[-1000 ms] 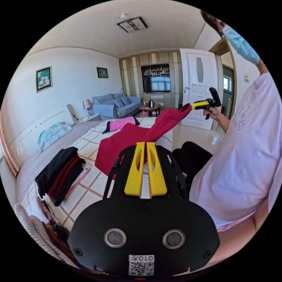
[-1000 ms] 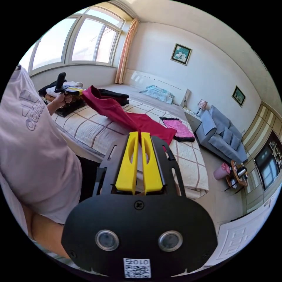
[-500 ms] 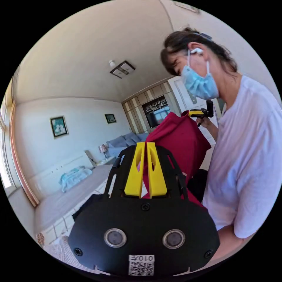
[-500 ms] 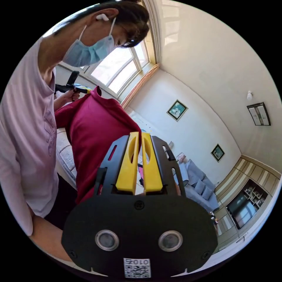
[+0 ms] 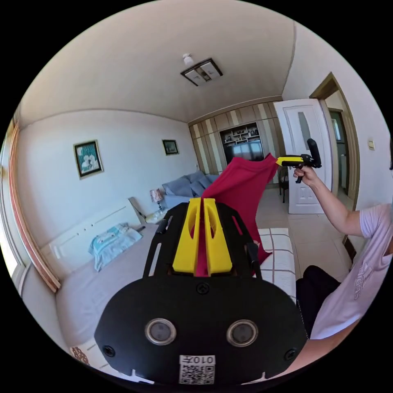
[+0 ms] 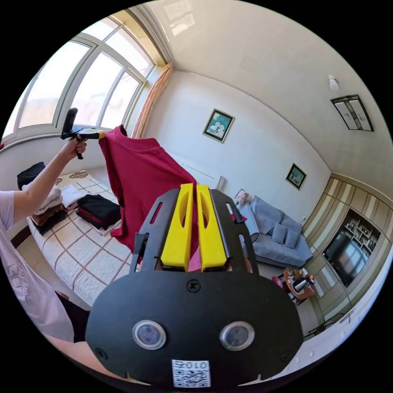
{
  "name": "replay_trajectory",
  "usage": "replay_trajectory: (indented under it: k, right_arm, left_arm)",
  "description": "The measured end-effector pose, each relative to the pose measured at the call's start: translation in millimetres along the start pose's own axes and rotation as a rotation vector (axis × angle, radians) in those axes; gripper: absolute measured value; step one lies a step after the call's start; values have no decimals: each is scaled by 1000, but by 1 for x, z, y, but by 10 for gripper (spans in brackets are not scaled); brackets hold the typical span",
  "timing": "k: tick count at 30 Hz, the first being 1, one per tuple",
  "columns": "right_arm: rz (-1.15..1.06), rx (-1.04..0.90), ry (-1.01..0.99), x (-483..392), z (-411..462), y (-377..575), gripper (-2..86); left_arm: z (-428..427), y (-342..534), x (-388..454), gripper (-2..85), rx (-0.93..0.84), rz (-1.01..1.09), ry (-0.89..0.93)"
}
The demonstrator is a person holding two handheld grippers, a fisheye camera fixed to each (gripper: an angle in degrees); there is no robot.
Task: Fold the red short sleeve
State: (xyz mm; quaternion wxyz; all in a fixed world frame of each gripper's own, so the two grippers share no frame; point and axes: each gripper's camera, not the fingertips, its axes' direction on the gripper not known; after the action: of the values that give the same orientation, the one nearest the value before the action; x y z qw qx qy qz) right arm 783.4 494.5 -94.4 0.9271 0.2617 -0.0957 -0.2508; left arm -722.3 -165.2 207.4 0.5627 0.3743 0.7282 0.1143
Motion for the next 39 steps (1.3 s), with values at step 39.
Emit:
replay_trajectory:
  k: [39]
  right_arm:
    - [147, -713, -463, -84, 217, 452, 26]
  left_arm:
    - [110, 391, 307, -1, -692, -40, 207]
